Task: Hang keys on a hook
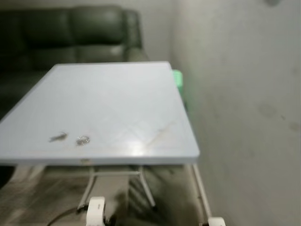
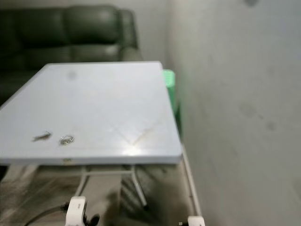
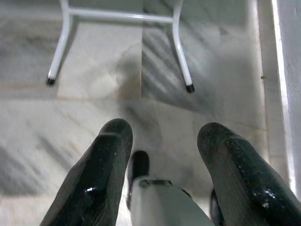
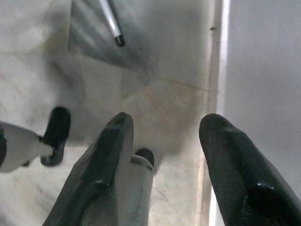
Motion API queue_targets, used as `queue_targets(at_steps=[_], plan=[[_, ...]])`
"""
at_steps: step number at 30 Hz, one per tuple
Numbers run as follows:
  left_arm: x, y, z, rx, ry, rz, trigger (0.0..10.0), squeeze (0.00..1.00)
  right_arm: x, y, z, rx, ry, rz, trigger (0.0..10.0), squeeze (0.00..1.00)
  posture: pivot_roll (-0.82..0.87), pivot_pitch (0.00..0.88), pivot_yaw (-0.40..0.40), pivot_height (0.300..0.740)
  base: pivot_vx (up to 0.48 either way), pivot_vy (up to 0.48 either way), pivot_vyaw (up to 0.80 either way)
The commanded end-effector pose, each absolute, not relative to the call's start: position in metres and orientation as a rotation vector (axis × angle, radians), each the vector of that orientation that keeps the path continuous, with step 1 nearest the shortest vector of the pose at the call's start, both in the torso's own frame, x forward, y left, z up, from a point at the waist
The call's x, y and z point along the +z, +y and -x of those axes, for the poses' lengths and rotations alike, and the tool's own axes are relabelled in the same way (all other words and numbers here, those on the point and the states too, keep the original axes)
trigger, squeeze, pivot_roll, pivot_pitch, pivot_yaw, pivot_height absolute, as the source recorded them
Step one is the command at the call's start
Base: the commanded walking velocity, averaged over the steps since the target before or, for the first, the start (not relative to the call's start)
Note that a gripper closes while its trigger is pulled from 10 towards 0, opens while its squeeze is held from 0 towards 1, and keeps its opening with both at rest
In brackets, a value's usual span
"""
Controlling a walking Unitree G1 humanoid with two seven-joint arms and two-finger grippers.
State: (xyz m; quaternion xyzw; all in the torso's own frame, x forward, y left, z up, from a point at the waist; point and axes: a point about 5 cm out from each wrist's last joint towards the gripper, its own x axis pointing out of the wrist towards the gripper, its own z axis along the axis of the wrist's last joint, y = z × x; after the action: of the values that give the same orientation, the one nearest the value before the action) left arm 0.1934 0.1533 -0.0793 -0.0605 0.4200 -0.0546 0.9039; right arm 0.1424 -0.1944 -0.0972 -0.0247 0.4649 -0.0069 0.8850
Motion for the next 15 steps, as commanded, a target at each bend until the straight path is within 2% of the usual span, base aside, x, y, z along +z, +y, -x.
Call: queue_targets(at_steps=[1,6,15], plan=[[-0.0815,0.1545,-0.1896,-0.114,0.889,0.124,10.0,0.0,-0.0974,-0.1955,-0.142,-0.022,0.974,0.051,10.0,0.0,0.02,0.0,0.01,0.74,0.0,0.0,0.8],[-0.0814,0.1556,-0.1899,-0.112,0.889,0.123,10.0,0.0,-0.0967,-0.1945,-0.1443,-0.016,0.968,0.047,10.0,0.0,0.02,0.0,0.008,0.74,0.0,0.0,0.8],[-0.0817,0.1589,-0.1889,-0.103,0.893,0.124,10.0,0.0,-0.096,-0.1931,-0.146,-0.03,0.954,0.004,10.0,0.0,0.03,0.0,0.011,0.74,0.0,0.0,0.0]])
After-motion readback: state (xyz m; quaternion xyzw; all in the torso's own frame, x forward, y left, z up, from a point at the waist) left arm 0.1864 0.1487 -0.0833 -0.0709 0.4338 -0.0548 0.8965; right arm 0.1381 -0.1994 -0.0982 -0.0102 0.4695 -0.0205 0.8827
